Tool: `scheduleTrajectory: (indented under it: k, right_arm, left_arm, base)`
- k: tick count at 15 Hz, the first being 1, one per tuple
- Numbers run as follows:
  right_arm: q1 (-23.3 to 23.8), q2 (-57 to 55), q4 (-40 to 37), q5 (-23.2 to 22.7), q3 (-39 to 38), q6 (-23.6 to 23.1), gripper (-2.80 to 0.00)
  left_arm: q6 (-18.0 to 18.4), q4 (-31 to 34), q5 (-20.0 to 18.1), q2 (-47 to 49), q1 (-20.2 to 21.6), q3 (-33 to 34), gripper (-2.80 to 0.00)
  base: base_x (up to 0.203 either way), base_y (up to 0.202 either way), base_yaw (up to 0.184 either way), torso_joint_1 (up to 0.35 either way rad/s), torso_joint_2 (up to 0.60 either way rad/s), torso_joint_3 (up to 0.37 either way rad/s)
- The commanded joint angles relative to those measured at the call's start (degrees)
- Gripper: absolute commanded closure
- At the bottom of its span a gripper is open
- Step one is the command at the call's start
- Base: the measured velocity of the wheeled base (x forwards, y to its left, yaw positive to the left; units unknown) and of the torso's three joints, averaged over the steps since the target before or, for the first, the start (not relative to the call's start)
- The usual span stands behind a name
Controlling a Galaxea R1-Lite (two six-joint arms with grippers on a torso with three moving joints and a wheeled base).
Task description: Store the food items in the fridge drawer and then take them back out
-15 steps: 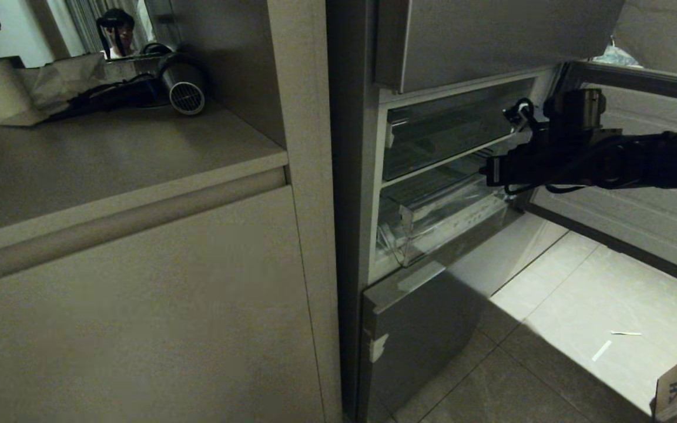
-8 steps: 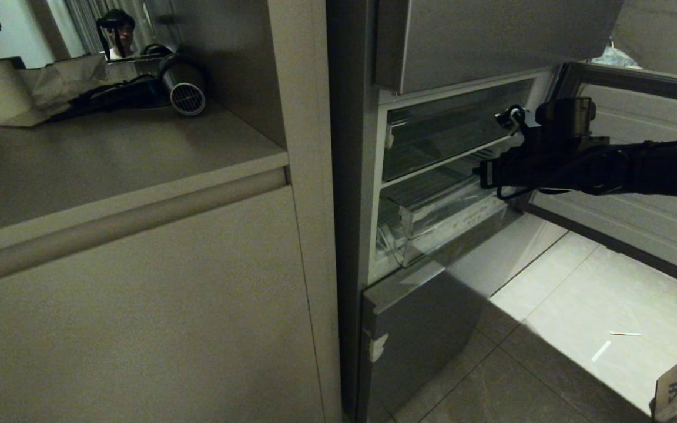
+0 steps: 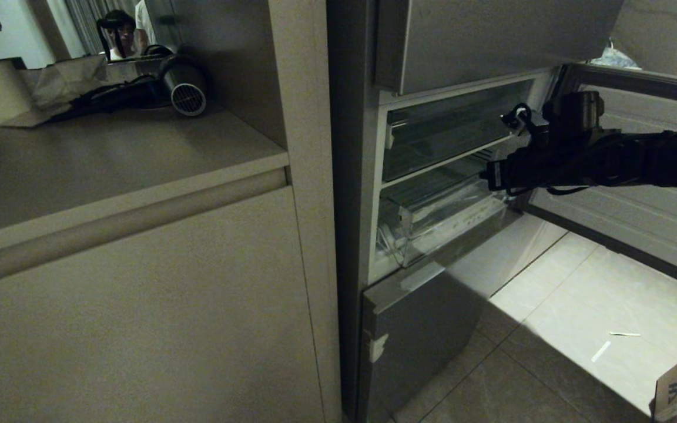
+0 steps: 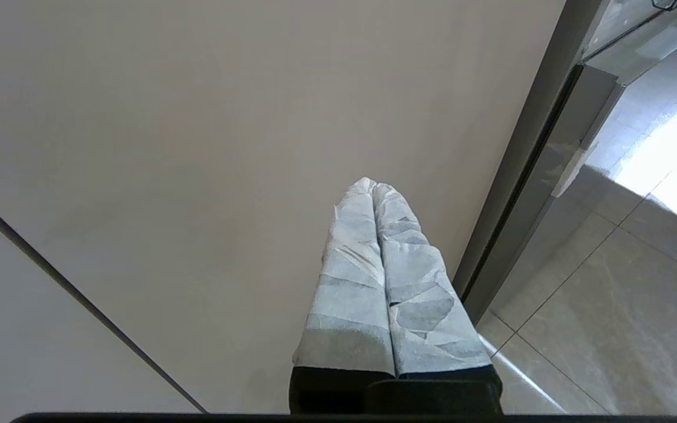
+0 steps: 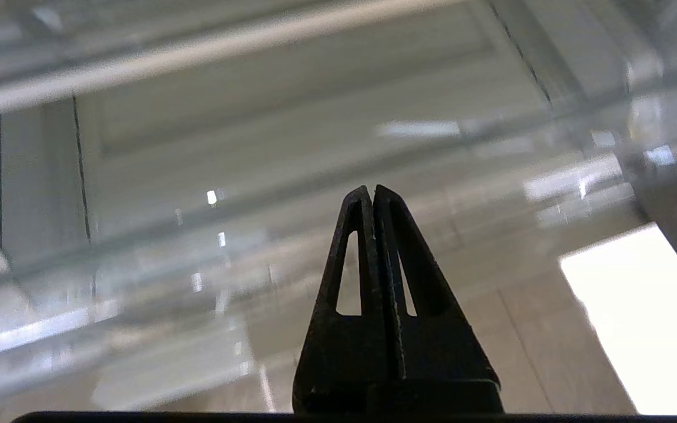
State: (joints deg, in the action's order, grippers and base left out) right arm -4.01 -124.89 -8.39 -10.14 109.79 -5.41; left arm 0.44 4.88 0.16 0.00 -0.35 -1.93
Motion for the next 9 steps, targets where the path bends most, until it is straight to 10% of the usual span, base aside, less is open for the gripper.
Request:
scheduleTrajectory:
  k: [1, 9]
  right_arm:
    - [0.7, 2.3, -1.9, -0.1, -0.2, 0.0, 0.0]
    - [1.0, 14.7, -2.0, -0.2, -13.8, 0.0, 0.0]
  left_arm:
    - [0.0, 0.0, 0.0, 0.1, 0.0, 0.0, 0.0]
    - [0.0, 0.0, 0.0, 0.1, 0.0, 0.0, 0.0]
  base:
    - [0.0, 0.0, 0.0, 0.0, 0.0, 0.0]
    - [0.0, 0.0, 0.0, 0.0, 0.0, 0.0]
